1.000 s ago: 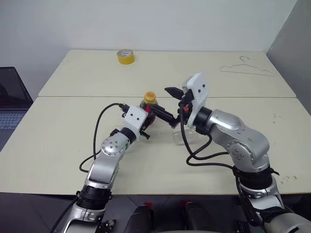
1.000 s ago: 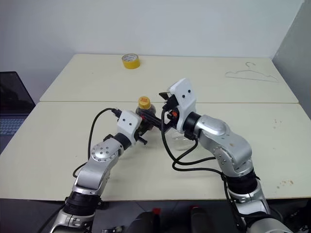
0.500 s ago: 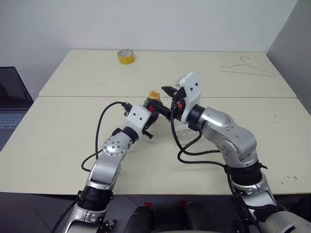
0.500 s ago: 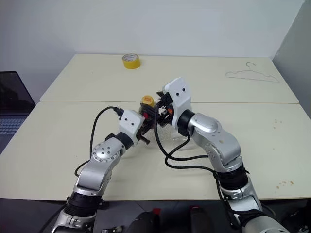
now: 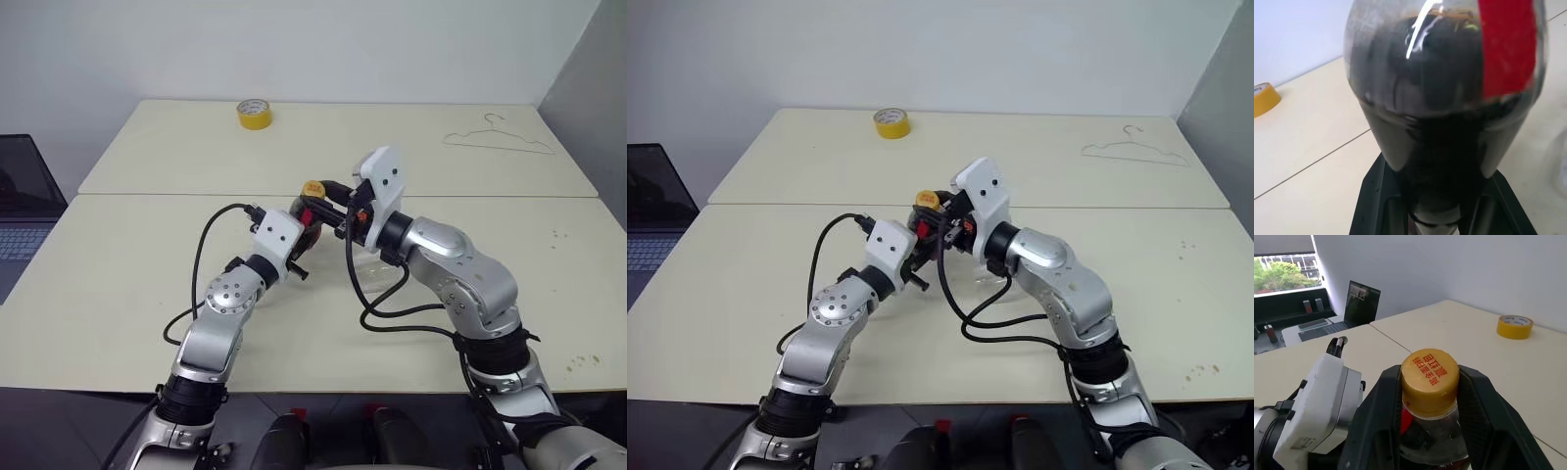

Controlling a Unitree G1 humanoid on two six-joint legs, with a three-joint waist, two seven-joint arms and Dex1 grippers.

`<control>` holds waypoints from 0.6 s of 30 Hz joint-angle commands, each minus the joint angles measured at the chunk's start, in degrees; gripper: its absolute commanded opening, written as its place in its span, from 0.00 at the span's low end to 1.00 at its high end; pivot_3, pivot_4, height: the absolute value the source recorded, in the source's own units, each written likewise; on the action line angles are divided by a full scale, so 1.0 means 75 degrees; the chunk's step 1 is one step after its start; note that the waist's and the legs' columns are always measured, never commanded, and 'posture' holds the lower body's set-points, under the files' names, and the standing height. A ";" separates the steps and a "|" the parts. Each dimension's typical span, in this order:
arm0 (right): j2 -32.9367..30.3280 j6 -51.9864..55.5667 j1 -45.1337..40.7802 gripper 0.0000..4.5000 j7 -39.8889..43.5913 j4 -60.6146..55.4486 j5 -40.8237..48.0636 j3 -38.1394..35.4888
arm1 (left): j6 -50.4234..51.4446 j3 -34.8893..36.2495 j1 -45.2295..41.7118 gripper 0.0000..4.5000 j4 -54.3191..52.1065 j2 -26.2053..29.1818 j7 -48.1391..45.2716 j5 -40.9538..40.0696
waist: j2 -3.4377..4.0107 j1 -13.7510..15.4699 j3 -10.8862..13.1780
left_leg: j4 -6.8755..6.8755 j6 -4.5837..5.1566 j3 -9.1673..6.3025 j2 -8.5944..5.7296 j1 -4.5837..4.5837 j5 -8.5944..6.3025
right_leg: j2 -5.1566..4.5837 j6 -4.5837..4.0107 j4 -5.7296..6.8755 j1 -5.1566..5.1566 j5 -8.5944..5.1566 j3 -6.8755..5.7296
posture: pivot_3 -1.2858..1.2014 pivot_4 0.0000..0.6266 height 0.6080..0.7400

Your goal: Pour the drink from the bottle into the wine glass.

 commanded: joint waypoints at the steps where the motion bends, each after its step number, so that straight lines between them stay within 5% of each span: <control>1: -0.0422 -0.0550 0.0053 0.28 0.1055 -0.0620 0.0434 -0.0190 | 0.0226 0.0426 -0.0292 0.17 -0.0570 0.0292 -0.0665 -0.0670 | 0.0001 -0.0002 0.0001 | 0.0000 0.0001 0.0000 0.0000 0.0000 0.0000 | 0.0000 0.0000 -0.0001 0.0001 0.0000 -0.0001 | 0.52 0.24 1.00; 11: -0.1591 -0.1492 -0.0296 0.28 0.3672 -0.0640 0.1116 -0.0207 | 0.1933 0.1176 -0.0544 0.16 -0.0659 0.1698 -0.3393 -0.3487 | 0.0005 -0.0034 0.0004 | -0.0004 0.0004 -0.0001 0.0004 0.0003 -0.0002 | 0.0003 0.0000 -0.0001 0.0002 -0.0001 -0.0005 | 0.52 0.24 1.00; 18: -0.1853 -0.1588 -0.0100 0.28 0.4332 -0.0478 0.1119 -0.0105 | 0.2851 0.1402 -0.0503 0.15 -0.0908 0.1892 -0.3596 -0.4613 | 0.0005 -0.0015 0.0006 | 0.0001 0.0005 -0.0007 0.0004 0.0002 -0.0003 | 0.0002 0.0000 -0.0003 0.0006 -0.0001 -0.0006 | 0.52 0.24 1.00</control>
